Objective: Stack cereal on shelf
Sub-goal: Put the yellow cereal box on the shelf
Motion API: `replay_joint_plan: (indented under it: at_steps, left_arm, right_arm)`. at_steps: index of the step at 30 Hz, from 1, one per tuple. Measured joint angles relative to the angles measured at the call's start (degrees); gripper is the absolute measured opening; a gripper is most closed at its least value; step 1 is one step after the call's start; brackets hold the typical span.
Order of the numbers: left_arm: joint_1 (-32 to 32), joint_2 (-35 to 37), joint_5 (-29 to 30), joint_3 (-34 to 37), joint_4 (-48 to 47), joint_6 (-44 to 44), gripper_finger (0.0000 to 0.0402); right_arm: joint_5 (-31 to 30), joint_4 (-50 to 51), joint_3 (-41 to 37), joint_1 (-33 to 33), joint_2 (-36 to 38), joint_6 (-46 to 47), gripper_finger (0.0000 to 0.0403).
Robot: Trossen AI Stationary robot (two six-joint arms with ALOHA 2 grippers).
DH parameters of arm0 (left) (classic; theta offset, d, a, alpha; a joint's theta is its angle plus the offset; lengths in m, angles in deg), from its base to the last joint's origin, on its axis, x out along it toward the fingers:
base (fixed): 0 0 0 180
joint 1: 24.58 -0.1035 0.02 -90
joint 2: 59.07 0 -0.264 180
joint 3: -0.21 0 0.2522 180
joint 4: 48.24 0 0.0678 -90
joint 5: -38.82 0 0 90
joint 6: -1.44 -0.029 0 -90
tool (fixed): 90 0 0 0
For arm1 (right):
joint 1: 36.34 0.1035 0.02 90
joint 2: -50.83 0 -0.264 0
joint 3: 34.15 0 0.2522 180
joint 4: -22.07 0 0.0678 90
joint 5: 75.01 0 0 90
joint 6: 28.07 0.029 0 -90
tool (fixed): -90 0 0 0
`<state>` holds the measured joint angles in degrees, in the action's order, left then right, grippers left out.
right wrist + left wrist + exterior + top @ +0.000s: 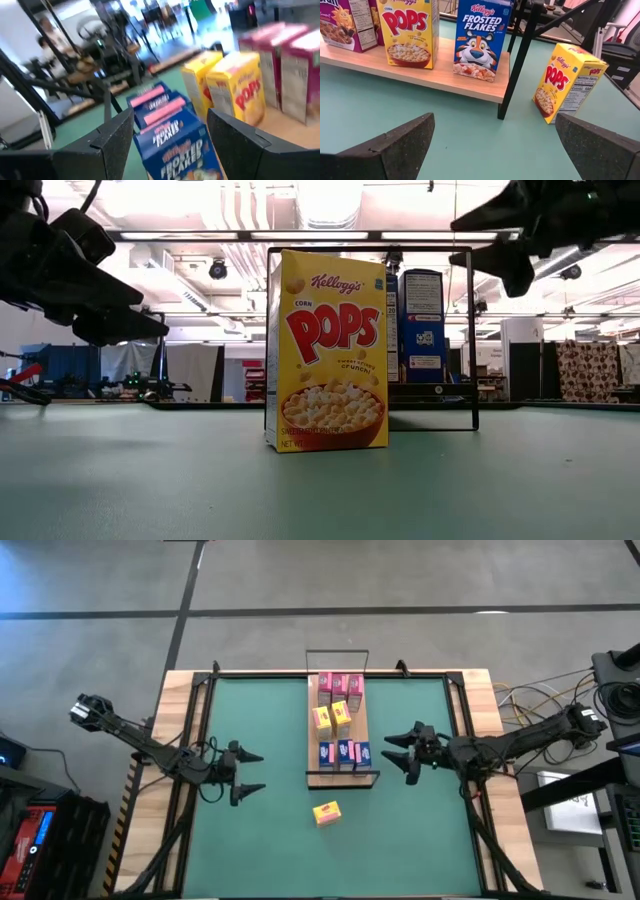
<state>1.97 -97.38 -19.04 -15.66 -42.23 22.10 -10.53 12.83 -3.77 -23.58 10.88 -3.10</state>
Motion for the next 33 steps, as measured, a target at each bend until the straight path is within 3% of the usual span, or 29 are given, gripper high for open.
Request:
replay_joint_plan:
  at_steps: [6,9,13,18,27,33]
  left_arm:
    - [0.0,-0.8,0.0,0.0,-0.1,0.0,0.0398]
    - [0.0,-1.3,0.0,0.0,0.0,0.0,0.0398]
    - [0.0,-1.9,0.0,0.0,0.0,0.0,0.0398]
    - [0.0,-2.6,0.0,0.0,0.0,0.0,0.0398]
    - [0.0,-3.6,0.0,0.0,-0.1,0.0,0.0398]
    - [0.0,-4.1,0.0,0.0,-0.1,0.0,0.0398]
  right_arm:
    - [0.0,28.0,12.0,0.0,-3.7,16.6,0.0240]
    - [1.4,36.2,17.1,0.0,-7.2,19.8,0.0240]
    - [5.0,42.0,22.6,0.3,-12.8,22.0,0.0240]
    - [5.0,51.7,30.5,0.5,-18.4,27.8,0.0240]
    - [-0.1,73.3,40.5,0.5,-21.4,46.0,0.0240]
    - [0.3,78.2,43.6,0.8,-23.8,53.6,0.0240]
